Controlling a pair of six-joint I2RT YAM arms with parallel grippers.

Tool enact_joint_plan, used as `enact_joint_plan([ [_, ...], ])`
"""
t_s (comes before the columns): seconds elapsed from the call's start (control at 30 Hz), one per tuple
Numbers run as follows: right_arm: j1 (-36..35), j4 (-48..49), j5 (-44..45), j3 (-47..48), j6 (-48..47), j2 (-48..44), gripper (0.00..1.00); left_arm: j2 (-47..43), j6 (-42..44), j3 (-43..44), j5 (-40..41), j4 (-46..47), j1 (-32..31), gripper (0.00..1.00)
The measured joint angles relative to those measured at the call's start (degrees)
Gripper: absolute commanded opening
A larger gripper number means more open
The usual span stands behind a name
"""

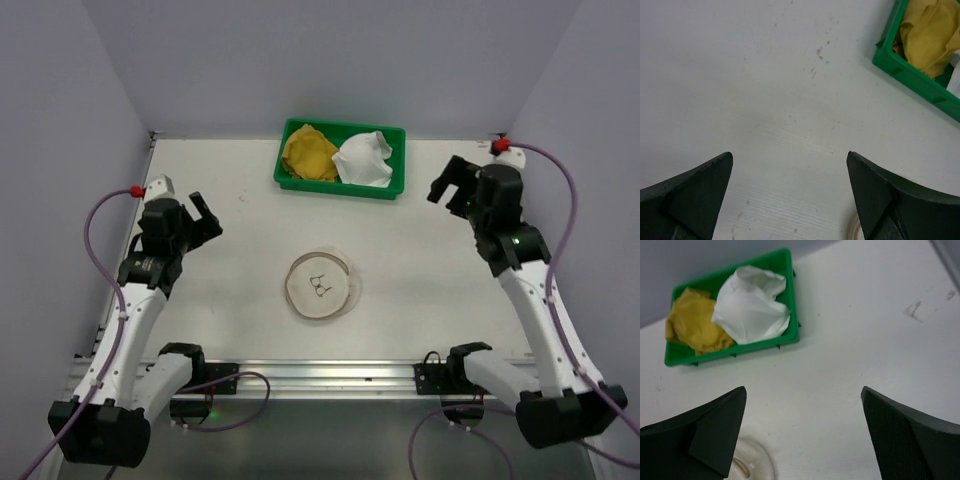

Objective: Unzip the laundry bag and remove the bra

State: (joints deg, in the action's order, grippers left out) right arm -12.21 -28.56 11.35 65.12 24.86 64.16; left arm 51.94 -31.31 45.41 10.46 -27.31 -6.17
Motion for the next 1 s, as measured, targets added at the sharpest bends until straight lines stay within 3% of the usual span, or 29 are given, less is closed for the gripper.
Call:
enact_joint_plan([
  [0.2,1.36,-2.25,7.04,-0.17,1.81,-19.5,0.99,-2.8,3.21,9.94,-1.57,-5.57,3.39,1.0],
  [0.4,1.33,-4.46,8.94,-0.11,0.44,-30.62,0.99,-6.91,6.6,23.1,-0.33,-11.15,3.48,1.0],
  [0.73,1.27,-5.35,7.48,2.49,-7.06,-42.77,0.99,-15.96,11.15,35.69,4.26,-17.16,2.58,1.0],
  [1.0,-1.36,-5.16,6.69,1.29,-10.6,-47.1,0.99,-18.32,12.94,37.66,6.88,-18.53,1.11,1.0],
])
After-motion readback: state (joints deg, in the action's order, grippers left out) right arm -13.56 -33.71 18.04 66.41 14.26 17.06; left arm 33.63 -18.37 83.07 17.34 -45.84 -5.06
